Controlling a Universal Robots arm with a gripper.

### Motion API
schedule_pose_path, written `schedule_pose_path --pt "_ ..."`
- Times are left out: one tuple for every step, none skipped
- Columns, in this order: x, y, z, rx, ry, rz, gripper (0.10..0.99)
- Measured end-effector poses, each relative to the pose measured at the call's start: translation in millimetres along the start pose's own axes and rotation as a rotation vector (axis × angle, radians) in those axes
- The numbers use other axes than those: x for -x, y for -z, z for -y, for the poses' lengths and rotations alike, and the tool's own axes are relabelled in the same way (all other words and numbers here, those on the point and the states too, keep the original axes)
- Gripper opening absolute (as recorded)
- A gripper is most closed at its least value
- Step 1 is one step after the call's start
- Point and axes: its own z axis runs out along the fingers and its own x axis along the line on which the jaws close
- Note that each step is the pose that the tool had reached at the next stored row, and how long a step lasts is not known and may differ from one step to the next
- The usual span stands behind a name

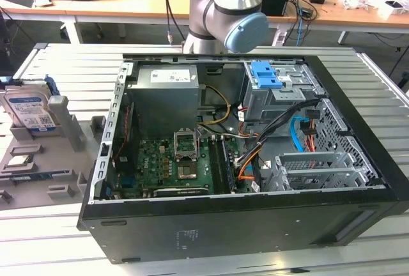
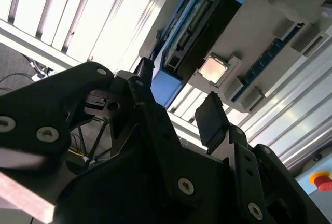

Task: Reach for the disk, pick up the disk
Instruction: 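Pick up the disk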

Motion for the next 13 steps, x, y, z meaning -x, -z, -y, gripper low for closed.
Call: schedule_pose_path --pt "0.4 -1.8 0.0 0.0 0.0 0.0 0.6" --pt "0.6 -4.3 0.2 0.0 0.0 0.0 0.6" --pt "0.7 -6.9 0.2 0.0 0.001 0.0 0.6" --pt "0.8 -8.4 0.2 0.0 0.001 0.0 0.6" --pt "1.0 -12.0 0.2 0.0 0.001 0.0 0.6" --pt "1.0 -14.8 0.1 0.0 0.001 -0.0001 0.6" --pt "1.1 -16.6 0.0 0.0 0.001 -0.0001 0.6" --pt "1.2 -19.0 -0.2 0.0 0.002 -0.0001 0.6" --pt "1.1 -20.9 -0.2 0.0 0.002 -0.0001 0.6" --pt "1.1 -22.8 -0.3 0.0 0.002 -0.0001 0.6" --pt "1.1 -24.7 -0.4 0.0 0.003 -0.0001 0.6" --pt "1.2 -26.6 -0.5 0.0 0.003 -0.0001 0.6" --pt "1.2 -29.5 -1.0 0.0 0.004 -0.0001 0.6"
